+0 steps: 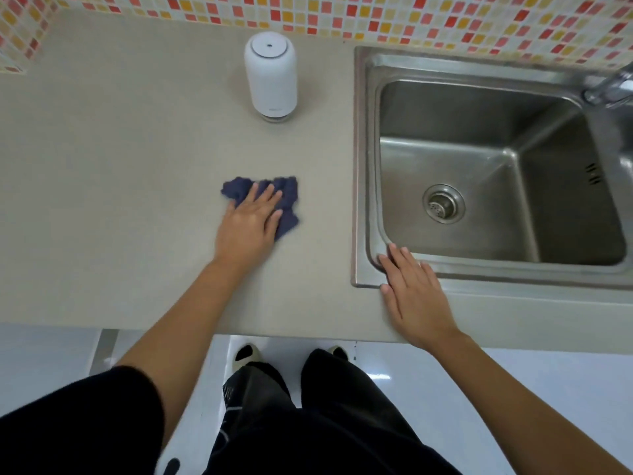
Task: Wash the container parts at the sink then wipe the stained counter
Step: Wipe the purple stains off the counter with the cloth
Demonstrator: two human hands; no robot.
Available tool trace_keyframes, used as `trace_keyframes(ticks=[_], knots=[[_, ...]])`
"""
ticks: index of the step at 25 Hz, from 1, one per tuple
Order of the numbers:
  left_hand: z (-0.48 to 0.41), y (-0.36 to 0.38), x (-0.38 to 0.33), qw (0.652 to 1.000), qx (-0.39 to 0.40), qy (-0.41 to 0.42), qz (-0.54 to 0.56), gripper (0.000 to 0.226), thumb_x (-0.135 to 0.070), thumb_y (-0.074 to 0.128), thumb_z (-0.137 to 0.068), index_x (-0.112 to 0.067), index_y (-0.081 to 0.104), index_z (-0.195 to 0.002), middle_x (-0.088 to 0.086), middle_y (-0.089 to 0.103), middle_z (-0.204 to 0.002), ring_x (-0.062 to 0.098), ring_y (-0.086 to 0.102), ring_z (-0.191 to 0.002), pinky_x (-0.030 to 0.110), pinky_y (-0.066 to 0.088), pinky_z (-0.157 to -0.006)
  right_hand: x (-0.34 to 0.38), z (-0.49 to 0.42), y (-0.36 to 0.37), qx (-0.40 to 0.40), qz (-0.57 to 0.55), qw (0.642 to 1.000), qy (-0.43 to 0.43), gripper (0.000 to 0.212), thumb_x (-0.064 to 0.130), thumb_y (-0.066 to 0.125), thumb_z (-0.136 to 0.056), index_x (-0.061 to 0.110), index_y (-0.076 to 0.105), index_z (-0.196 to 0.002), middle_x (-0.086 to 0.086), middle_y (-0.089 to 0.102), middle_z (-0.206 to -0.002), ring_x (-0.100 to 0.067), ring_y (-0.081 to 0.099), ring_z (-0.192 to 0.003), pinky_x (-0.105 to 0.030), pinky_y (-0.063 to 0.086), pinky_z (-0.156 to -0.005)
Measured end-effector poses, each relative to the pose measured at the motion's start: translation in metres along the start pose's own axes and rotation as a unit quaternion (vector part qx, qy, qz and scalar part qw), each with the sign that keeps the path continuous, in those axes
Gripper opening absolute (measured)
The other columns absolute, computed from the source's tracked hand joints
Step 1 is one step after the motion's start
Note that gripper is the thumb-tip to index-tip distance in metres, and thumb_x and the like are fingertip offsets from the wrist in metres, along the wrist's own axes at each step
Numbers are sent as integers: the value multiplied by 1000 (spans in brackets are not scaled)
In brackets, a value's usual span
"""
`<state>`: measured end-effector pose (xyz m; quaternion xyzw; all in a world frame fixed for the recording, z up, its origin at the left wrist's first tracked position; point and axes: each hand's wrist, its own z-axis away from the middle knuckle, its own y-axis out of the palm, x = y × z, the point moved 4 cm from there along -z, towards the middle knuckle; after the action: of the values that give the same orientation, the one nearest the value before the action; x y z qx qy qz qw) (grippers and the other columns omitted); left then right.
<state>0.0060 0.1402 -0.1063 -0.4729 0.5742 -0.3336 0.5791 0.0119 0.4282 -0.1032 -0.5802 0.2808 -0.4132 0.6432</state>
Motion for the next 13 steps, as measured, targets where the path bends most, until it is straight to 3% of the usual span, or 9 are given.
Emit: trace_keyframes(ticks=[3,8,11,13], knots=[[-5,19,-42,1000,4,-24,2,50,-34,27,-95,-11,52,-132,7,48,-141,26,38,-135,48,34,-104,1,1,3,-18,-6,1000,0,56,35,16,-93,14,37,-140,-7,29,-152,-23,25,-141,-39,17,-112],[93,23,-92,998,4,67,-16,42,-31,38,-94,-13,61,-123,5,58,-132,23,50,-126,44,42,-98,1,2,4,-41,-21,999,-13,55,35,17,-93,13,39,-138,-8,31,-151,-23,26,-140,-40,21,-111],[149,11,-69,994,27,102,-26,41,-31,34,-98,-13,58,-126,3,55,-134,20,44,-130,42,39,-100,1,4,4,-51,-26,998,-15,54,34,18,-93,13,42,-136,-9,33,-150,-23,26,-140,-40,21,-112],[155,-5,-31,996,5,81,-37,45,-34,29,-100,-11,58,-126,6,57,-132,19,42,-131,42,40,-97,1,3,4,-58,-32,998,-17,53,33,18,-93,14,43,-135,-7,33,-150,-22,24,-141,-39,17,-113]])
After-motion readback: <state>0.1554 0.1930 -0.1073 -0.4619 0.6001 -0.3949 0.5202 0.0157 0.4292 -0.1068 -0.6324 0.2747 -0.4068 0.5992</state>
